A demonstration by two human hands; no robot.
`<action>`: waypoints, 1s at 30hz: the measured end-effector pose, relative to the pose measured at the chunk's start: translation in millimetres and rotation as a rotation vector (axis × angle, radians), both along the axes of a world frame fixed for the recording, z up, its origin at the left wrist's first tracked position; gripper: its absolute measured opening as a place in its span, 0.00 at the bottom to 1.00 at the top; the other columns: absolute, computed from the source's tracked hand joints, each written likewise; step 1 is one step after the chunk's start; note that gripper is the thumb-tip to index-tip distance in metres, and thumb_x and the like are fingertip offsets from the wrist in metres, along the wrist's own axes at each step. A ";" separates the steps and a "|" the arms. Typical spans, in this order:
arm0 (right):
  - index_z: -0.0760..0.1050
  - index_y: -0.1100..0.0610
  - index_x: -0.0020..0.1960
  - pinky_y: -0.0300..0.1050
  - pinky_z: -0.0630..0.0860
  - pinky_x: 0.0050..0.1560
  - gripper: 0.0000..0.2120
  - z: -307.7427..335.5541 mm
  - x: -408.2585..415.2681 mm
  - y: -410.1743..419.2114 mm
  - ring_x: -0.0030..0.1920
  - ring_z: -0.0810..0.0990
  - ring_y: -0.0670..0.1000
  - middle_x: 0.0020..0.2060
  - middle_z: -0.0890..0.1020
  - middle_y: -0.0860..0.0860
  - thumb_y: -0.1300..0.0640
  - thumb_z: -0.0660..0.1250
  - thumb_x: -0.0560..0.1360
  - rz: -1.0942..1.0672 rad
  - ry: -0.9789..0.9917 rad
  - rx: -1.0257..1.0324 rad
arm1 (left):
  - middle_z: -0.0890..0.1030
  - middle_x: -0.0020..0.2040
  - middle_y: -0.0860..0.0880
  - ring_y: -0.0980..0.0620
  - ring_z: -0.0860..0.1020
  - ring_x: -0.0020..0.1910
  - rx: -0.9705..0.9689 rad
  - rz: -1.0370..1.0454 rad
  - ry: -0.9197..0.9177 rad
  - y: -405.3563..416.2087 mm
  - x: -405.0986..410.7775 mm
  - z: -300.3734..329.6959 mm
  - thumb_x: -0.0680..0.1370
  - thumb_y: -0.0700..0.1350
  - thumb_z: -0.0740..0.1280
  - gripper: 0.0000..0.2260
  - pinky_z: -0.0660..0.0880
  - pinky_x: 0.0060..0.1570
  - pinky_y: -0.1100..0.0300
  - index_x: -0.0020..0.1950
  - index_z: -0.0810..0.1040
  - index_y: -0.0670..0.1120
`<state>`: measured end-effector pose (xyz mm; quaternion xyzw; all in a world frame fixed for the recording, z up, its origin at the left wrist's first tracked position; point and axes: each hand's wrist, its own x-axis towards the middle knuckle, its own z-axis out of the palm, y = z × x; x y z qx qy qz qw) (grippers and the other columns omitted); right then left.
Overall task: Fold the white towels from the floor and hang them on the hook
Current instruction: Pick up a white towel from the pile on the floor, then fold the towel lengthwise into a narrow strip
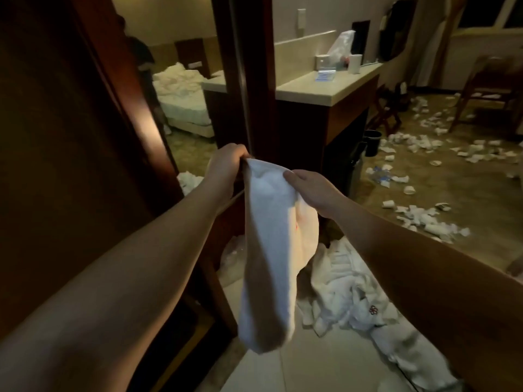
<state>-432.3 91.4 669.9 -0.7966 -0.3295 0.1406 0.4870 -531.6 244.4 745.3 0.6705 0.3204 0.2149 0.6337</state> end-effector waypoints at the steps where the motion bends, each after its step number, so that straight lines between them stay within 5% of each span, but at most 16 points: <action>1: 0.79 0.42 0.56 0.45 0.72 0.61 0.15 3.5 -9.8 3.2 0.54 0.79 0.45 0.51 0.81 0.40 0.38 0.56 0.83 0.040 0.027 0.009 | 0.76 0.39 0.44 0.45 0.76 0.44 0.004 0.008 -0.012 0.0 -18.7 -0.2 0.80 0.43 0.61 0.10 0.72 0.48 0.51 0.40 0.75 0.43; 5: 0.81 0.43 0.56 0.46 0.77 0.56 0.15 19.0 -48.6 20.0 0.51 0.84 0.45 0.50 0.85 0.43 0.38 0.60 0.81 0.180 0.119 0.095 | 0.81 0.40 0.48 0.48 0.79 0.44 -0.092 -0.146 -0.088 8.7 -89.1 1.7 0.82 0.52 0.63 0.13 0.74 0.52 0.53 0.46 0.78 0.45; 8: 0.81 0.42 0.52 0.32 0.75 0.45 0.13 30.0 -78.5 33.5 0.47 0.84 0.38 0.46 0.85 0.37 0.39 0.60 0.82 0.261 0.140 0.130 | 0.80 0.52 0.41 0.42 0.79 0.51 -0.016 -0.155 -0.091 25.3 -137.0 -1.5 0.80 0.44 0.68 0.09 0.74 0.54 0.51 0.56 0.76 0.40; 12: 0.82 0.47 0.55 0.38 0.76 0.49 0.14 36.2 -112.5 54.2 0.50 0.85 0.41 0.49 0.86 0.43 0.42 0.62 0.82 0.346 0.195 0.138 | 0.82 0.62 0.42 0.43 0.82 0.59 -0.042 -0.129 -0.087 41.3 -196.7 -2.3 0.74 0.41 0.74 0.23 0.78 0.59 0.50 0.68 0.74 0.41; 15: 0.83 0.47 0.57 0.40 0.76 0.49 0.15 34.2 -143.3 69.1 0.49 0.85 0.42 0.50 0.86 0.43 0.40 0.63 0.81 0.407 0.177 0.113 | 0.84 0.58 0.44 0.44 0.83 0.58 -0.066 -0.101 -0.063 51.2 -240.1 -5.7 0.71 0.44 0.75 0.24 0.78 0.55 0.53 0.65 0.78 0.42; 19: 0.83 0.41 0.46 0.44 0.76 0.49 0.12 30.2 -191.6 86.1 0.46 0.85 0.44 0.45 0.86 0.43 0.38 0.64 0.79 0.424 0.093 0.060 | 0.87 0.50 0.48 0.48 0.85 0.52 -0.077 -0.025 -0.109 61.8 -298.6 -11.5 0.67 0.48 0.77 0.23 0.80 0.48 0.56 0.59 0.80 0.43; 23: 0.79 0.38 0.41 0.37 0.71 0.40 0.08 16.9 -240.8 102.0 0.43 0.79 0.38 0.40 0.81 0.38 0.38 0.66 0.77 0.462 -0.205 -0.092 | 0.87 0.46 0.48 0.50 0.86 0.46 -0.110 0.003 -0.167 72.6 -357.9 -19.9 0.70 0.47 0.76 0.15 0.81 0.41 0.57 0.55 0.82 0.44; 26: 0.78 0.40 0.47 0.33 0.68 0.41 0.05 -11.1 -277.2 112.5 0.43 0.76 0.38 0.39 0.78 0.35 0.40 0.68 0.77 0.459 -0.225 -0.162 | 0.86 0.43 0.47 0.49 0.86 0.43 -0.165 0.024 -0.180 78.3 -400.9 -26.0 0.71 0.46 0.75 0.08 0.81 0.39 0.56 0.48 0.86 0.46; 30: 0.79 0.48 0.54 0.36 0.67 0.39 0.10 -56.5 -311.7 121.7 0.42 0.74 0.41 0.45 0.79 0.45 0.43 0.68 0.78 0.438 -0.232 -0.281 | 0.87 0.43 0.45 0.48 0.86 0.43 -0.214 0.137 -0.236 88.7 -456.9 -23.0 0.68 0.46 0.75 0.17 0.81 0.39 0.55 0.55 0.80 0.43</action>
